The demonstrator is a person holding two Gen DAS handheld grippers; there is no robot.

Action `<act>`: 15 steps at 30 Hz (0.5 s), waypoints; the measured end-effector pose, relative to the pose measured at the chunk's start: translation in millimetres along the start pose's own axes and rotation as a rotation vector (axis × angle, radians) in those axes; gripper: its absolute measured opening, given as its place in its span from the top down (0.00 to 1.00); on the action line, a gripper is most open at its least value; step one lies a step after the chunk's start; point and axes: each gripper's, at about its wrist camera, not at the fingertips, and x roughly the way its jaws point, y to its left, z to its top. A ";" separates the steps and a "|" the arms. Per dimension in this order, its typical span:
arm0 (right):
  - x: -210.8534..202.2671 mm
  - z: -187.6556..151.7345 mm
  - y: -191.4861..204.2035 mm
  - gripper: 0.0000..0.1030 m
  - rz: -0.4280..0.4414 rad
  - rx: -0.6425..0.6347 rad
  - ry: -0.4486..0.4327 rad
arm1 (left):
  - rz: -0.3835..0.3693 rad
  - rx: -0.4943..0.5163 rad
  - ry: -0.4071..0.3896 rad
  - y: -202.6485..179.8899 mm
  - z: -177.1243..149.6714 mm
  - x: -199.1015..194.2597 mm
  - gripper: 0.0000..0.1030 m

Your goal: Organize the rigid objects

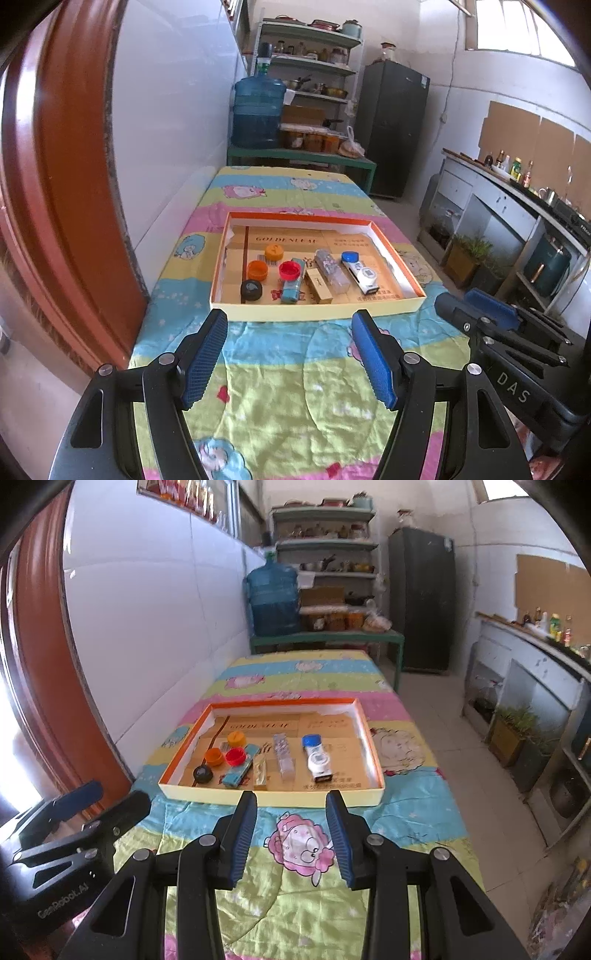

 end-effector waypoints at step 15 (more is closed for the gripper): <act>-62.1 -12.4 17.3 0.63 -0.066 -0.059 -0.130 | 0.105 0.001 -0.083 -14.5 -13.8 -60.9 0.31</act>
